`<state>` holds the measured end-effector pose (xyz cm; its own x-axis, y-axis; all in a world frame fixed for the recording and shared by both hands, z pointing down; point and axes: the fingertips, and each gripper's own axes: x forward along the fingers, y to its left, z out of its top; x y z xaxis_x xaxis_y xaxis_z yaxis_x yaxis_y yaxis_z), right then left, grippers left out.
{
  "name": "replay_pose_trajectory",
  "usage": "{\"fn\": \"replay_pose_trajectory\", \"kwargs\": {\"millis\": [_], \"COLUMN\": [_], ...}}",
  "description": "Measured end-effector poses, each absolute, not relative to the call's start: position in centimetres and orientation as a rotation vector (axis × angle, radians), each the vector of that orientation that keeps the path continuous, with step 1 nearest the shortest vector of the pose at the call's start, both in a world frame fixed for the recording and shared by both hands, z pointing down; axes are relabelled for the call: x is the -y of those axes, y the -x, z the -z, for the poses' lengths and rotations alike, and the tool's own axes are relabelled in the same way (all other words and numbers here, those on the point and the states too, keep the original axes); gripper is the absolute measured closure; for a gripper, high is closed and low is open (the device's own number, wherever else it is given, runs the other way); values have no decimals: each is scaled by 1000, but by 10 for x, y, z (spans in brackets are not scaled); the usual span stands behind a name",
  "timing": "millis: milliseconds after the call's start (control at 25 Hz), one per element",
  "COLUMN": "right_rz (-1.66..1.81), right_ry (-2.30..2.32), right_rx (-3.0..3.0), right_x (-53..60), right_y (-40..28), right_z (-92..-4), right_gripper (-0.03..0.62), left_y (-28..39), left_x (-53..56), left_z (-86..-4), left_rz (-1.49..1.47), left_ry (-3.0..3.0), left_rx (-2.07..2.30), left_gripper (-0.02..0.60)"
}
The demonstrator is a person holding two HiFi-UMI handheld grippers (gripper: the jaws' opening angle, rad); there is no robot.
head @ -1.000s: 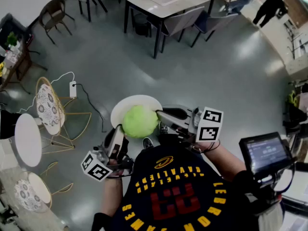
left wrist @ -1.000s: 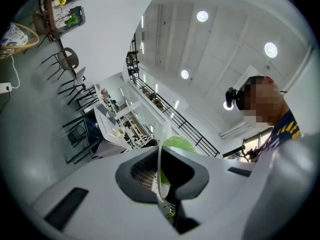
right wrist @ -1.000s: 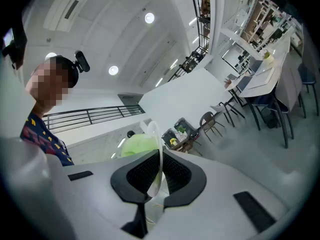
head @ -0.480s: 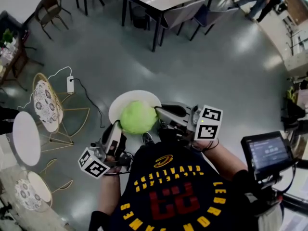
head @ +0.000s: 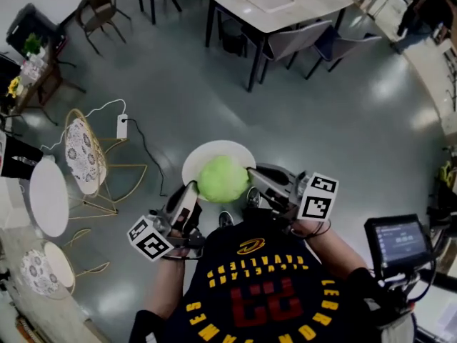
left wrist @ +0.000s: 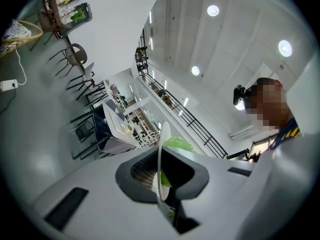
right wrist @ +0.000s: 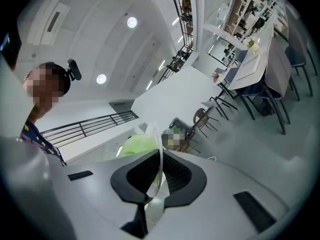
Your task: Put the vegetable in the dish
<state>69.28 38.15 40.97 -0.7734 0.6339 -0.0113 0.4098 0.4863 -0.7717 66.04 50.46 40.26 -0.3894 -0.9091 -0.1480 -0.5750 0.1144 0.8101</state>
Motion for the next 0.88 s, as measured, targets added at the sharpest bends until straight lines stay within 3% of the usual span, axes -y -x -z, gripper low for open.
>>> {"fn": "replay_pose_trajectory", "kwargs": {"millis": [320, 880], "right_rz": [-1261, -1351], "right_ry": [884, 827], "right_rx": [2341, 2086], "right_x": [-309, -279], "right_y": [-624, -590], "right_z": [-429, -472], "right_gripper": [568, 568], "left_y": [-600, -583], "left_x": [-437, -410], "left_z": [-420, -468], "left_rz": [1235, 1429], "left_ry": [-1207, -912], "left_rx": [1986, 1843], "left_gripper": [566, 566]}}
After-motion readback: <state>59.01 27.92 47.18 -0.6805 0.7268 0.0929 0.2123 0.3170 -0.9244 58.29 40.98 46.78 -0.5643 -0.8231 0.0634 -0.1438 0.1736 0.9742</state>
